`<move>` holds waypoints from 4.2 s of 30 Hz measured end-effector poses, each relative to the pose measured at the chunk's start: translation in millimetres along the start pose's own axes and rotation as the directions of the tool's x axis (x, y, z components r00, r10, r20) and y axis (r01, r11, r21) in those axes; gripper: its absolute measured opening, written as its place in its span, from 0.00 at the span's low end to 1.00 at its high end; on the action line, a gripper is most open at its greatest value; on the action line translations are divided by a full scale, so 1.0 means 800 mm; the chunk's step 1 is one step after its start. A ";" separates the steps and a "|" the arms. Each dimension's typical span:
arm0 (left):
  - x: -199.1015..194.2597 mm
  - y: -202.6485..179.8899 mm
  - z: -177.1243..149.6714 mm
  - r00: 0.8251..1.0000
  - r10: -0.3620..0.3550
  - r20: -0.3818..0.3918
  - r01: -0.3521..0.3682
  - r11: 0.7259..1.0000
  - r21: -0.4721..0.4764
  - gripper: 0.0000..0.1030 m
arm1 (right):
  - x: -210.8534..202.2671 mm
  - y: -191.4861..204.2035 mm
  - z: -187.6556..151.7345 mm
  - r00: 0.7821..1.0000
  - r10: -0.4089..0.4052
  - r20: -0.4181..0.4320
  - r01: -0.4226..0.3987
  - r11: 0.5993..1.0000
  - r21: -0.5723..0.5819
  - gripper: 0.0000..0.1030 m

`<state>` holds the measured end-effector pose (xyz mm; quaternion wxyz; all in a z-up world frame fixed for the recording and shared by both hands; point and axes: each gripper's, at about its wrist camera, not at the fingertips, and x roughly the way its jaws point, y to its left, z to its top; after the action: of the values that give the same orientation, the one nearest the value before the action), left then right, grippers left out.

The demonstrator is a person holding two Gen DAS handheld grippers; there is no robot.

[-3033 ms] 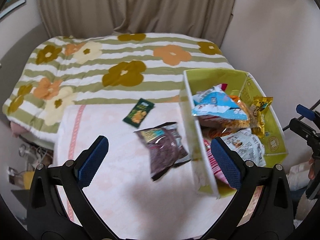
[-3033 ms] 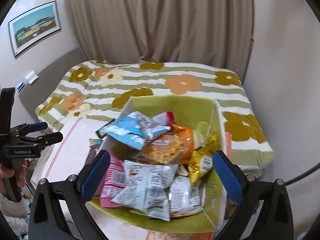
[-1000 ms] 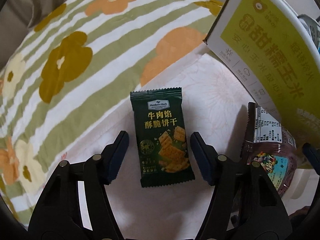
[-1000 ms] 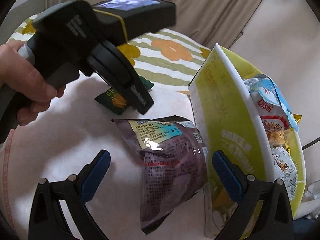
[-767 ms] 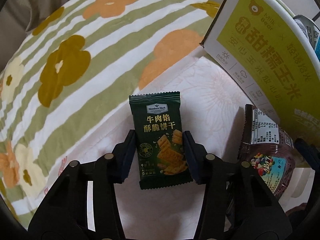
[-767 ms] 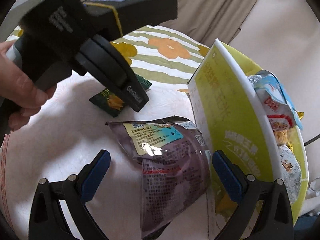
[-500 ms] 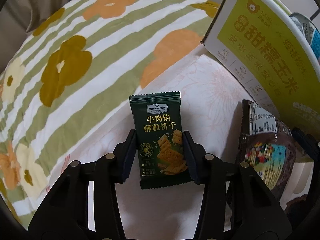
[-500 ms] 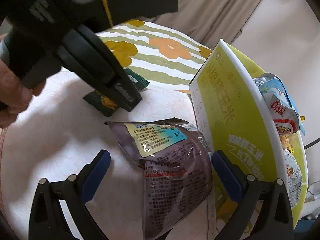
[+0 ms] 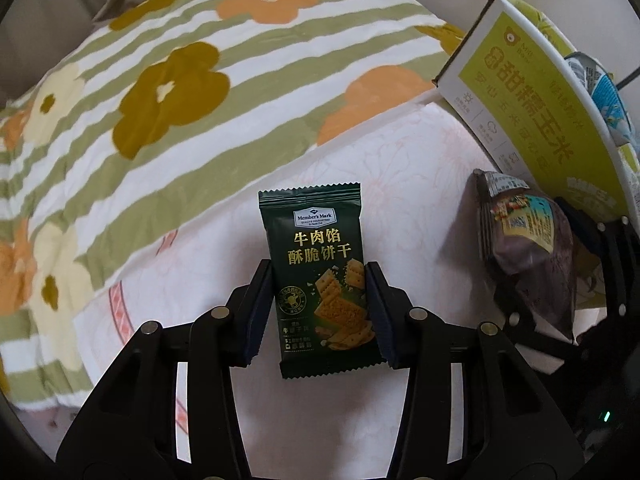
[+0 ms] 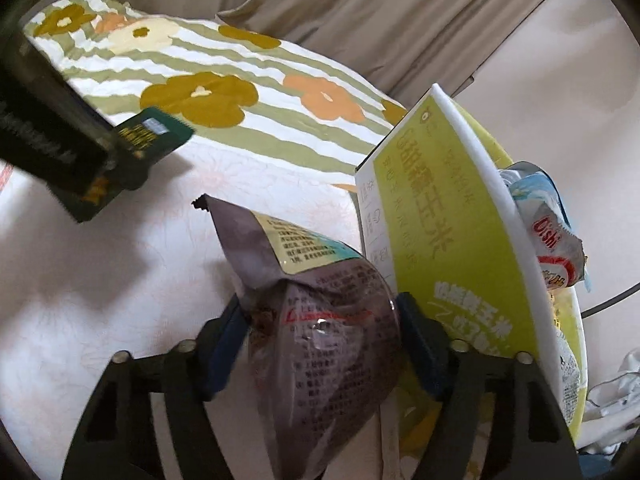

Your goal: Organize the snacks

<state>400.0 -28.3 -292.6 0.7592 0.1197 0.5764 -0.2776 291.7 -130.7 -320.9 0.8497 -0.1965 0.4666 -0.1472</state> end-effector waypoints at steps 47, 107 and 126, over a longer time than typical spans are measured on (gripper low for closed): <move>-0.129 -0.291 0.185 0.963 -0.042 0.266 0.070 0.993 -0.096 0.40 | -0.075 -0.439 0.053 0.860 0.451 0.240 -0.504 0.826 0.252 0.54; -0.378 -0.316 -0.163 0.718 0.417 0.557 -0.224 0.896 -0.383 1.00 | -0.318 -0.386 -0.106 0.800 0.361 0.479 -0.490 0.854 0.175 0.99; -0.402 -0.348 -0.259 0.661 0.432 0.614 -0.219 0.893 -0.393 1.00 | -0.369 -0.350 -0.173 0.809 0.281 0.516 -0.432 0.879 0.200 0.99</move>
<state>18.1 -60.6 -15.2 0.9639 -0.0002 0.2559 -0.0738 1.2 -276.0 -39.8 0.9694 0.0007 0.2455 -0.0015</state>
